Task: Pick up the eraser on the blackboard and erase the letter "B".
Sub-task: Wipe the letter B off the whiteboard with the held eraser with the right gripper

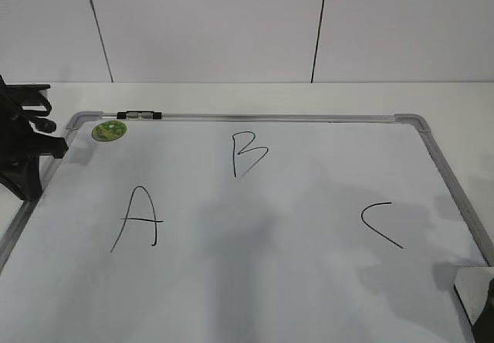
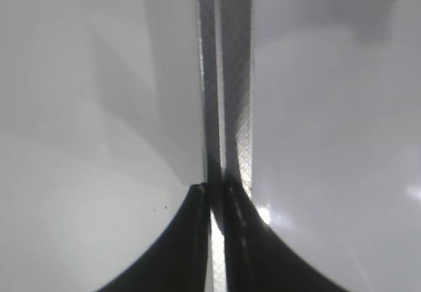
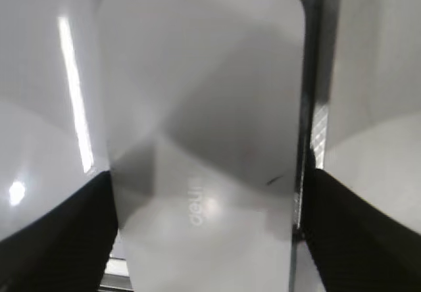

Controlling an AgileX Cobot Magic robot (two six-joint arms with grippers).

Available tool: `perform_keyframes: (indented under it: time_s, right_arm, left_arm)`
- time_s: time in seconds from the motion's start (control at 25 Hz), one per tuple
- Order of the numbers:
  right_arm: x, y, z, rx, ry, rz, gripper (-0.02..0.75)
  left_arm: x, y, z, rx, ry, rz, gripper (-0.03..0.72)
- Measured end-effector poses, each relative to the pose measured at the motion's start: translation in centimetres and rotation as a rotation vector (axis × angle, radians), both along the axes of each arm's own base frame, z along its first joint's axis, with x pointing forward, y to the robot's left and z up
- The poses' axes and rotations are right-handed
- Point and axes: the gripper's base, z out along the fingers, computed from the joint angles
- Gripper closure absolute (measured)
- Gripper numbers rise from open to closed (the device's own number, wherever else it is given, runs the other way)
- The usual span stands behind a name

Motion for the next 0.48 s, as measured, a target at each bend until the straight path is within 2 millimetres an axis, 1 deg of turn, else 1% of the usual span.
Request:
perform_keyframes:
  time_s: [0.2, 0.32, 0.48]
  right_arm:
    - [-0.01, -0.04, -0.01, -0.004, 0.0, 0.004, 0.096]
    - [0.07, 0.01, 0.04, 0.001, 0.001, 0.0, 0.158]
    - [0.12, 0.02, 0.08, 0.002, 0.0, 0.001, 0.191]
  left_arm:
    - [0.0, 0.0, 0.0, 0.0, 0.0, 0.0, 0.664]
    - [0.0, 0.0, 0.0, 0.0, 0.0, 0.0, 0.664]
    - [0.0, 0.0, 0.0, 0.0, 0.0, 0.0, 0.664]
